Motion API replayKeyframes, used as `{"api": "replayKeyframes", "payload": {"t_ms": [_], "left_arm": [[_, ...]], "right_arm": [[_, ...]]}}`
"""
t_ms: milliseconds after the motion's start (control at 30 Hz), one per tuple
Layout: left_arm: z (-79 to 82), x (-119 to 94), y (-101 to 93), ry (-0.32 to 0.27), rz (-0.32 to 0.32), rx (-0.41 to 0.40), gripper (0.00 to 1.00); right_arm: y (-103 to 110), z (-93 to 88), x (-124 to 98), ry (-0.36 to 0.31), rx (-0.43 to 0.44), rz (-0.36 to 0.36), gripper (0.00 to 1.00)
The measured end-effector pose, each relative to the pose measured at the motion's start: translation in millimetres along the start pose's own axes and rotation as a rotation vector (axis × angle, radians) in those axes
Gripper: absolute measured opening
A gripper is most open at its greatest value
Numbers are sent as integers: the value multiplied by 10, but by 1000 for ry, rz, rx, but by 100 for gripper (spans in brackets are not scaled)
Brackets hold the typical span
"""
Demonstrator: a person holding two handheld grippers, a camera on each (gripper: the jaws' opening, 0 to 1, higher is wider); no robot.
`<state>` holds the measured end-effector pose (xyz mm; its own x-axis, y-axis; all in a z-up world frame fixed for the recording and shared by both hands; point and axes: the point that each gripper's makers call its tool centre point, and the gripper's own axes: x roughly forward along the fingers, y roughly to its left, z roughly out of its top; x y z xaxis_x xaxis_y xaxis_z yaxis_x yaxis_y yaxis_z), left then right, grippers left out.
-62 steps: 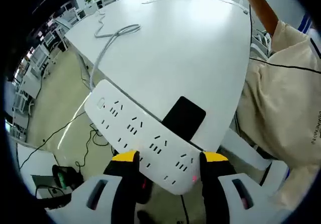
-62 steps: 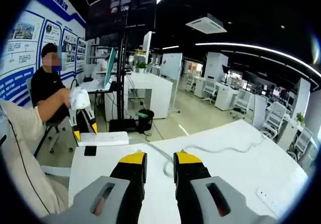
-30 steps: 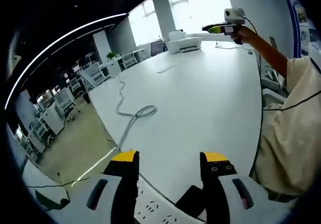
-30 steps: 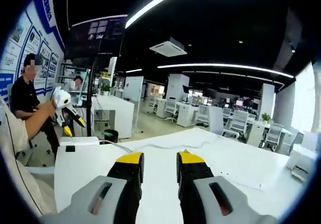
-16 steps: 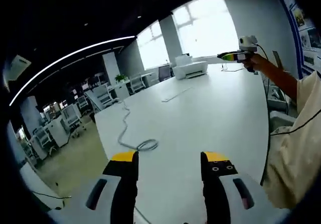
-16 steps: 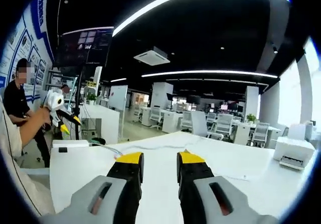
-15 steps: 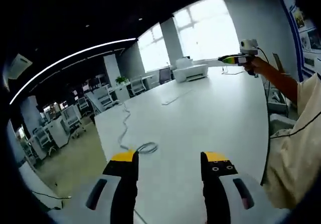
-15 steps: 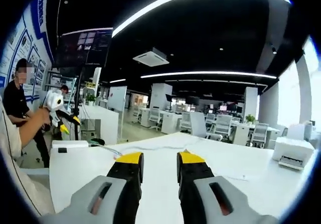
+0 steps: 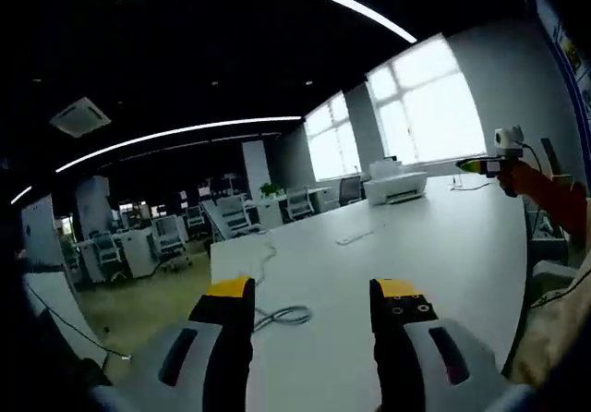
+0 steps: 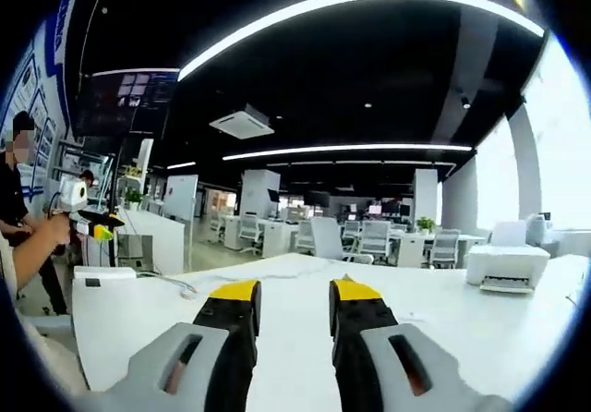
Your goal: Pick up the power strip scattered on the table, fix it on the side mounting bracket of the table, and press the switch
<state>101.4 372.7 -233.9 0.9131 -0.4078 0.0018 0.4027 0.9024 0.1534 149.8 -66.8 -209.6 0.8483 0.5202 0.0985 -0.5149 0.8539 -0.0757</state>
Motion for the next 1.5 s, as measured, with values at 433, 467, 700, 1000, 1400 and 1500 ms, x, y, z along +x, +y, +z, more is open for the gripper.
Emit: {"api": "replayKeyframes", "payload": {"t_ms": [433,467,700,1000,1400,1500], "left_arm": [[-258,-60,-31,-66,131,2,56],[-271,-68,-18,-77,146,-1,56],[-318,-108,71,-114,212,-24,57],[-369,-231,193,-189,331,-97,57],[-307,-274,180,-236,384,-103,63],[-300,-287,189,-240,387,-108,63]], "right_arm": [[-96,-190,-245,-44,29,-139,48],[-96,-209,-250,-46,24,-146,50],[-208,-291,-322,-64,1,-222,59],[-317,-494,-450,-53,-11,-311,63],[-87,-656,-590,-28,-12,-350,75],[-128,-660,-636,-35,5,-350,76]]}}
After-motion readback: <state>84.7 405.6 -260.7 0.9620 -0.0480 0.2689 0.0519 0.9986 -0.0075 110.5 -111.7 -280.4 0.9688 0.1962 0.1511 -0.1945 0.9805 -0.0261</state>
